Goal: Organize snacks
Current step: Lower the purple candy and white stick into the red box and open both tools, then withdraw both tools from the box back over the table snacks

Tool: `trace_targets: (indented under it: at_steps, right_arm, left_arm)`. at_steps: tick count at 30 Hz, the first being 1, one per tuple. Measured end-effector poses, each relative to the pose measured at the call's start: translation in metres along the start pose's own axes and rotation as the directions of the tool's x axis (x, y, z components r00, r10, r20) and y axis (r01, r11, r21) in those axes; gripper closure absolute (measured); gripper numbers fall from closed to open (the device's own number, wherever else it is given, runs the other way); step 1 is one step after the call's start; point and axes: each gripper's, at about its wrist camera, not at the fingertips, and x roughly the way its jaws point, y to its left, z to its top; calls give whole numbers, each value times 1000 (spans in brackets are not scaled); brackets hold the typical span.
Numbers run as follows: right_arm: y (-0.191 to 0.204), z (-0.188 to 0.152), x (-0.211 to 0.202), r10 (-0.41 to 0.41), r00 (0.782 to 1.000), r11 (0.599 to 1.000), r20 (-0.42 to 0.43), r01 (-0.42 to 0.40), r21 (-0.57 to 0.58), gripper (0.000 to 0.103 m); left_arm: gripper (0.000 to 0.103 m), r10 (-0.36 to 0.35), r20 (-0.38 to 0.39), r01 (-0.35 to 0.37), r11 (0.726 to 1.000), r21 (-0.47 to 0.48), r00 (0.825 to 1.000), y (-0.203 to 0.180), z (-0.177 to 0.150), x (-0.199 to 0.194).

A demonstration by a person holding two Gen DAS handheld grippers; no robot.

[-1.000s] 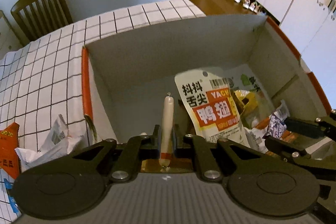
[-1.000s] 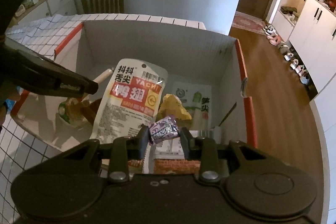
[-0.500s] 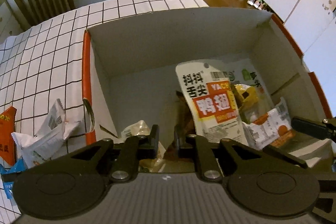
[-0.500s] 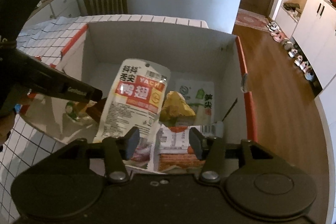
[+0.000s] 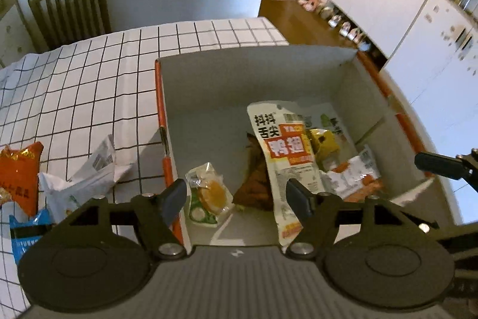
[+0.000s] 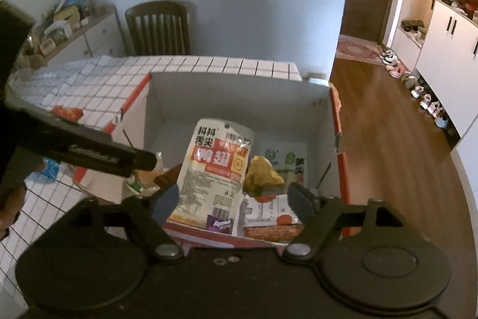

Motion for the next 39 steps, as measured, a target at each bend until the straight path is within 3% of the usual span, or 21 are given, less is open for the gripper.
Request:
trace_targets:
  at_steps: [10, 15, 28, 30, 32, 39]
  right_arm:
    - [15, 4, -32, 20, 996, 999, 83, -23, 33, 2]
    - [33, 5, -45, 41, 992, 998, 119, -46, 36, 0]
    - [104, 8, -56, 73, 984, 995, 159, -83, 53, 0]
    - [116, 8, -54, 77, 985, 994, 157, -87, 61, 0]
    - [127, 9, -50, 86, 985, 993, 152, -97, 66, 0]
    - [166, 12, -32, 67, 988, 993, 137, -79, 83, 0]
  left_arm:
    - [30, -45, 81, 46, 999, -11, 996, 15, -19, -53]
    - [22, -57, 115, 61, 998, -31, 992, 33, -31, -76]
    - [16, -90, 168, 91, 996, -1, 982, 104, -58, -119]
    - [12, -90, 172, 90, 996, 10, 981, 117, -62, -122]
    - [0, -87, 176, 87, 996, 9, 981, 131, -66, -124]
    - [0, -80, 171, 84, 996, -18, 982, 188, -80, -120]
